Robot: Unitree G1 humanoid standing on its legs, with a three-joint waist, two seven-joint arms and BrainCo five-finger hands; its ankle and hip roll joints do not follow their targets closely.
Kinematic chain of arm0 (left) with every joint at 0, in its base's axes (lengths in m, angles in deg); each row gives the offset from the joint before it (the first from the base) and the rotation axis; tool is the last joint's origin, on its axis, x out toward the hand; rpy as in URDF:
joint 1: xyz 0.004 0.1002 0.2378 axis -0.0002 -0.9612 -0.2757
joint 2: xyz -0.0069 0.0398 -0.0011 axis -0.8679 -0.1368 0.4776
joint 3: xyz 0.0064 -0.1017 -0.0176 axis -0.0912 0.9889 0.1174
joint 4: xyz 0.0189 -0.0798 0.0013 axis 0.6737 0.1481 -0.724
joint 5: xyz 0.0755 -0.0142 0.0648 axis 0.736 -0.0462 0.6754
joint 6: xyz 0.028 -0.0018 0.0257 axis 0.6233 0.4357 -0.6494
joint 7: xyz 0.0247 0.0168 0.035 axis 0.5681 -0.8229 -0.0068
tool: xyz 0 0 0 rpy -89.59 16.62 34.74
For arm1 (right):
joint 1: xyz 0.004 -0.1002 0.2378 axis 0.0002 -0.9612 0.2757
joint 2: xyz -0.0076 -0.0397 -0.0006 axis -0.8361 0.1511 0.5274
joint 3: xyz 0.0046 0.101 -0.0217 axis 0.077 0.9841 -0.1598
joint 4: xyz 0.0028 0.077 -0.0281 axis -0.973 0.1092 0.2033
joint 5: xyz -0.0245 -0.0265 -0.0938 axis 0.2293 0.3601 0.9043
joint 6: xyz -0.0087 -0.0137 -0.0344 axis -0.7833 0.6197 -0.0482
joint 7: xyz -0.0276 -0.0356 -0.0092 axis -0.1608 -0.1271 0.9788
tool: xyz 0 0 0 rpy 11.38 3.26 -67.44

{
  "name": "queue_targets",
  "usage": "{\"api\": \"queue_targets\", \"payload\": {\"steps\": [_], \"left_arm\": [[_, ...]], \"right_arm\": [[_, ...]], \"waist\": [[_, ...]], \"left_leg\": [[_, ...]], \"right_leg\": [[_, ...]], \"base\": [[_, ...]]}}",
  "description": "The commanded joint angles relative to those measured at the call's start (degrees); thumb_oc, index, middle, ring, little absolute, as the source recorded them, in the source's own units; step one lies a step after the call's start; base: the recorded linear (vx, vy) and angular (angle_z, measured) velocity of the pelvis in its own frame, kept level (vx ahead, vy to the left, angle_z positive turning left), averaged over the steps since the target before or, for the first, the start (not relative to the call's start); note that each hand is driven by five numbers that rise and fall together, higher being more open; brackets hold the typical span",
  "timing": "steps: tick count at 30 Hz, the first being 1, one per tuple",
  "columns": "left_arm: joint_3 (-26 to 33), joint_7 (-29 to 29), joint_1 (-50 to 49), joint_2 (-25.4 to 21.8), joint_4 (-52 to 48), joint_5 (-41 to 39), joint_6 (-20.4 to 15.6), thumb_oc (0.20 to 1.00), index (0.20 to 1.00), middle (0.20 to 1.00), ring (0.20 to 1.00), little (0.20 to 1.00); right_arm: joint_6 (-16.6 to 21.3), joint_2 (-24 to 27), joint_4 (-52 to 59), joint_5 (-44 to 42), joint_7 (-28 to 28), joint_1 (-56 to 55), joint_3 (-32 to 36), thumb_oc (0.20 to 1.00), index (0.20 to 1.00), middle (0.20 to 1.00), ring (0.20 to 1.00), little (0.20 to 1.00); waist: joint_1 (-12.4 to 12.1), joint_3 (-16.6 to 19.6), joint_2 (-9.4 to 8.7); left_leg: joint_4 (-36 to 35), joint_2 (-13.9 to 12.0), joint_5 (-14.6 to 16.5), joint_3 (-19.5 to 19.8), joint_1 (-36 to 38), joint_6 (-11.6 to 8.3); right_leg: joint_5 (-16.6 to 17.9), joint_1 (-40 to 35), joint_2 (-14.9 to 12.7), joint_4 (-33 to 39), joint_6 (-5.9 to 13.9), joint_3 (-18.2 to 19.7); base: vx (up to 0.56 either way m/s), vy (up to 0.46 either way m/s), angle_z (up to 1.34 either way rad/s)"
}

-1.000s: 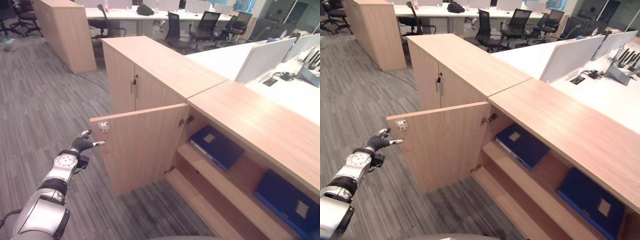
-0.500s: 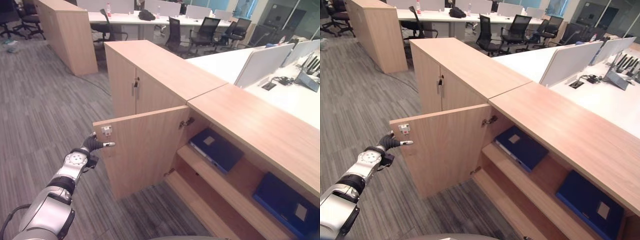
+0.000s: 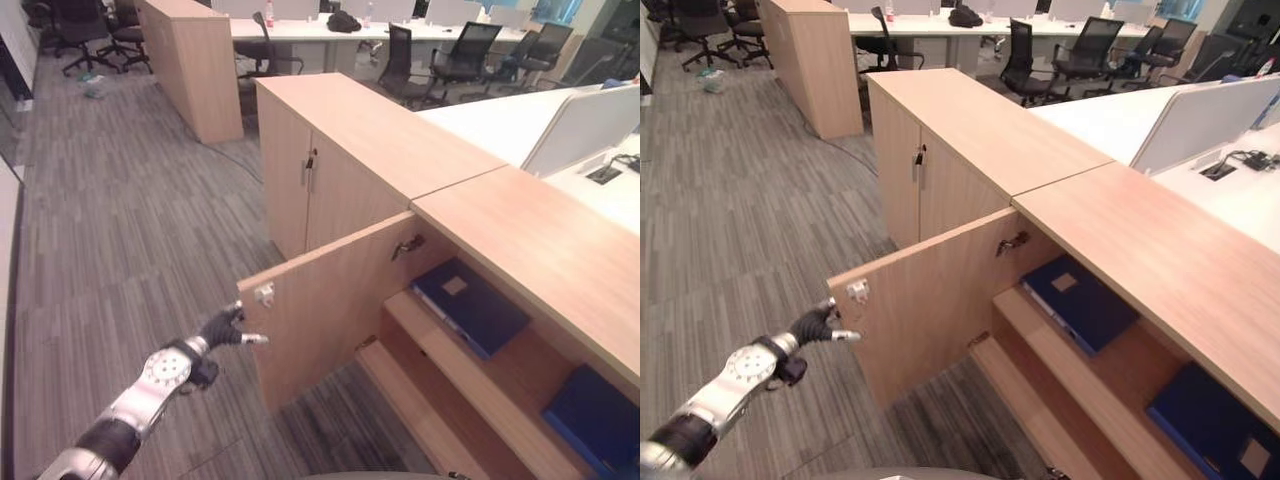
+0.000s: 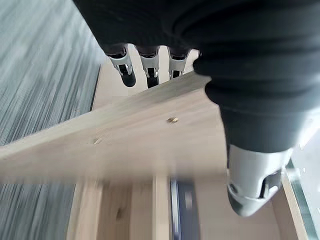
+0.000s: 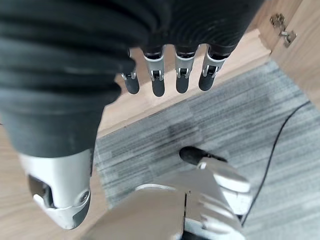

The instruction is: Put the empty folder in the office cabinet

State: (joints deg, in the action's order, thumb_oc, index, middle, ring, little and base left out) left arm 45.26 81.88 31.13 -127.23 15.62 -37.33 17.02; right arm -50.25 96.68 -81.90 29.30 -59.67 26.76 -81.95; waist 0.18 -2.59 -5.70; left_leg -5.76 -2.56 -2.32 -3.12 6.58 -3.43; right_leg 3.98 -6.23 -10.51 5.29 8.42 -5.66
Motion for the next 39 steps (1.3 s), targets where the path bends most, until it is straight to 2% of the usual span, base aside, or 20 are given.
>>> {"api": "queue_targets", "payload": {"steps": [1, 8, 13, 15, 16, 19, 21, 22, 24, 25, 27, 31, 32, 33, 38, 39], "left_arm": [[0.82, 4.06, 2.98, 1.91, -2.14, -4.72, -2.07, 1.000, 1.000, 1.000, 1.000, 1.000], [1.21, 6.19, -2.44, 3.23, -6.38, -8.05, -0.33, 1.000, 1.000, 1.000, 1.000, 1.000], [1.07, 4.97, -1.63, 7.72, -6.69, -9.55, 0.17, 1.000, 1.000, 1.000, 1.000, 1.000], [0.73, 3.10, 0.04, 10.99, -6.65, -9.80, 0.23, 1.000, 1.000, 1.000, 1.000, 1.000], [0.37, 2.60, 1.28, 11.85, -6.68, -9.75, 0.16, 1.000, 1.000, 1.000, 1.000, 1.000], [-1.05, 1.64, 4.40, 13.83, -6.33, -8.24, 0.14, 1.000, 1.000, 1.000, 1.000, 1.000], [-0.79, 1.21, 4.76, 14.84, -6.38, -7.35, 0.37, 1.000, 1.000, 1.000, 1.000, 1.000], [-0.79, 1.20, 4.78, 14.89, -6.35, -7.32, 0.36, 1.000, 1.000, 1.000, 1.000, 1.000], [-0.61, 0.57, 5.35, 16.31, -6.22, -6.55, 0.29, 1.000, 1.000, 1.000, 1.000, 1.000], [-0.85, -0.06, 5.63, 17.59, -5.53, -6.42, 0.08, 1.000, 1.000, 1.000, 1.000, 1.000], [-1.11, -0.41, 6.00, 18.53, -5.15, -6.50, 0.14, 1.000, 1.000, 1.000, 1.000, 1.000], [-3.92, -1.81, 8.93, 22.83, -4.61, -7.15, 0.02, 1.000, 1.000, 1.000, 1.000, 1.000], [-3.93, -1.82, 8.94, 22.87, -4.59, -7.15, 0.00, 1.000, 1.000, 1.000, 1.000, 1.000], [-5.21, -1.65, 9.69, 23.49, -5.00, -6.92, 0.19, 1.000, 1.000, 1.000, 1.000, 1.000], [-7.36, -1.94, 12.38, 24.57, -4.44, -6.15, 0.58, 1.000, 1.000, 1.000, 1.000, 1.000], [-7.78, -2.11, 13.32, 24.54, -4.13, -6.02, 0.71, 1.000, 1.000, 1.000, 1.000, 1.000]], "right_arm": [[0.81, 0.53, -1.42, -1.79, 0.23, 3.70, 0.52, 1.000, 1.000, 1.000, 1.000, 1.000], [0.96, 0.36, -0.94, -3.34, 0.06, 4.07, 1.38, 1.000, 1.000, 1.000, 1.000, 1.000], [0.84, 0.34, -0.23, -4.52, -1.14, 6.31, 2.07, 1.000, 1.000, 1.000, 1.000, 1.000], [0.61, 0.35, 0.82, -4.92, -1.65, 7.45, 2.10, 1.000, 1.000, 1.000, 1.000, 1.000], [0.31, 0.51, 0.98, -4.78, -1.94, 8.09, 2.10, 1.000, 1.000, 1.000, 1.000, 1.000], [0.05, 0.55, 0.28, -4.52, -2.55, 8.80, 2.49, 1.000, 1.000, 1.000, 1.000, 1.000], [-0.08, 0.38, -0.35, -4.50, -2.78, 8.84, 2.77, 1.000, 1.000, 1.000, 1.000, 1.000], [-0.09, 0.40, -0.35, -4.49, -2.79, 8.85, 2.77, 1.000, 1.000, 1.000, 1.000, 1.000], [-0.25, 0.60, -1.04, -4.24, -3.17, 8.89, 2.77, 1.000, 1.000, 1.000, 1.000, 1.000], [-0.33, 0.84, -1.48, -4.04, -3.39, 8.89, 2.64, 1.000, 1.000, 1.000, 1.000, 1.000], [-0.49, 1.02, -1.79, -3.99, -3.56, 8.80, 2.66, 1.000, 1.000, 1.000, 1.000, 1.000], [-0.68, 2.33, -1.64, -4.69, -3.83, 8.85, 2.50, 1.000, 1.000, 1.000, 1.000, 1.000], [-0.69, 2.36, -1.63, -4.70, -3.83, 8.85, 2.50, 1.000, 1.000, 1.000, 1.000, 1.000], [-0.70, 2.74, -1.92, -4.60, -3.90, 8.84, 2.35, 1.000, 1.000, 1.000, 1.000, 1.000], [-0.96, 3.50, -3.77, -4.75, -3.90, 8.35, 2.35, 1.000, 1.000, 1.000, 1.000, 1.000], [-0.88, 3.62, -3.79, -5.19, -4.18, 7.94, 2.57, 1.000, 1.000, 1.000, 1.000, 1.000]], "waist": [[-0.10, -1.13, 1.52], [-0.42, -1.28, 2.47], [0.24, -3.05, 3.97], [1.07, -4.26, 5.24], [0.98, -4.95, 5.86], [0.42, -5.17, 7.19], [0.23, -4.55, 7.02], [0.18, -4.55, 7.02], [-0.12, -4.26, 6.94], [0.32, -3.72, 6.98], [0.80, -3.60, 7.19], [5.40, -3.59, 8.90], [5.31, -3.63, 8.95], [6.81, -3.75, 9.23], [9.51, -3.80, 9.16], [9.66, -4.05, 8.77]], "left_leg": [[0.76, 1.56, 6.76, 3.21, 1.03, 1.68], [0.76, 2.04, 6.50, 3.69, 0.69, 1.89], [0.76, 2.40, 5.91, 2.35, -0.61, 2.11], [0.76, 2.42, 5.56, 0.62, -1.19, 2.32], [0.76, 2.27, 5.43, -0.29, -1.45, 2.46], [0.76, 1.54, 4.44, -4.61, -2.37, 2.34], [1.05, 1.50, 4.23, -7.95, -2.29, 2.46], [1.05, 1.52, 4.26, -8.03, -2.27, 2.46], [1.31, 1.16, 4.77, -11.95, -1.46, 2.58], [1.31, 0.76, 5.10, -14.36, -0.67, 2.60], [1.38, 0.60, 5.19, -14.97, -0.16, 2.46], [1.75, -1.21, 4.96, -17.75, 2.23, 1.36], [1.74, -1.25, 4.97, -17.85, 2.29, 1.33], [2.30, -2.03, 4.71, -18.96, 2.75, 0.92], [8.04, -5.63, 4.83, -21.36, 2.11, -1.14], [10.50, -7.35, 2.53, -21.84, 0.46, -2.14]], "right_leg": [[-1.59, 1.78, -0.91, -3.70, 3.94, -1.97], [-1.70, 1.74, -1.36, -4.12, 3.87, -2.64], [-0.74, 4.38, -2.10, -5.91, 4.38, -2.95], [-0.63, 7.18, -2.57, -9.19, 4.56, -2.61], [-0.72, 8.39, -2.99, -11.15, 4.59, -3.74], [-2.77, 7.58, -5.48, -15.22, 3.20, -14.13], [-3.29, 6.58, -6.01, -16.19, 2.60, -19.76], [-3.34, 6.63, -6.04, -16.26, 2.62, -19.70], [-3.60, 6.08, -6.82, -16.32, 2.74, -22.94], [-3.23, 5.75, -6.73, -14.76, 2.77, -22.87], [-3.31, 5.45, -6.31, -13.74, 2.68, -22.09], [-4.24, 4.98, -3.25, -10.92, 1.57, -16.33], [-4.22, 4.97, -3.19, -10.89, 1.55, -16.23], [-4.61, 5.15, -2.21, -10.68, 1.13, -14.27], [-6.18, 4.71, 0.48, -9.74, -0.66, -10.40], [-6.29, 4.25, 0.88, -9.14, -1.09, -10.00]], "base": [[-0.02, 0.005, 0.08], [-0.02, 0.005, 0.04], [-0.10, 0.018, -0.01], [-0.17, 0.026, -0.13], [-0.19, 0.010, -0.28], [-0.15, 0.028, -0.59], [-0.07, 0.039, -1.00], [-0.03, 0.011, -0.79], [0.00, -0.050, -0.82], [0.05, -0.118, -0.69], [0.06, -0.113, -0.78], [0.07, -0.137, -0.67], [0.05, -0.175, -0.90], [0.04, -0.146, -1.00], [0.03, -0.178, -0.52], [0.00, -0.183, -0.42]]}}
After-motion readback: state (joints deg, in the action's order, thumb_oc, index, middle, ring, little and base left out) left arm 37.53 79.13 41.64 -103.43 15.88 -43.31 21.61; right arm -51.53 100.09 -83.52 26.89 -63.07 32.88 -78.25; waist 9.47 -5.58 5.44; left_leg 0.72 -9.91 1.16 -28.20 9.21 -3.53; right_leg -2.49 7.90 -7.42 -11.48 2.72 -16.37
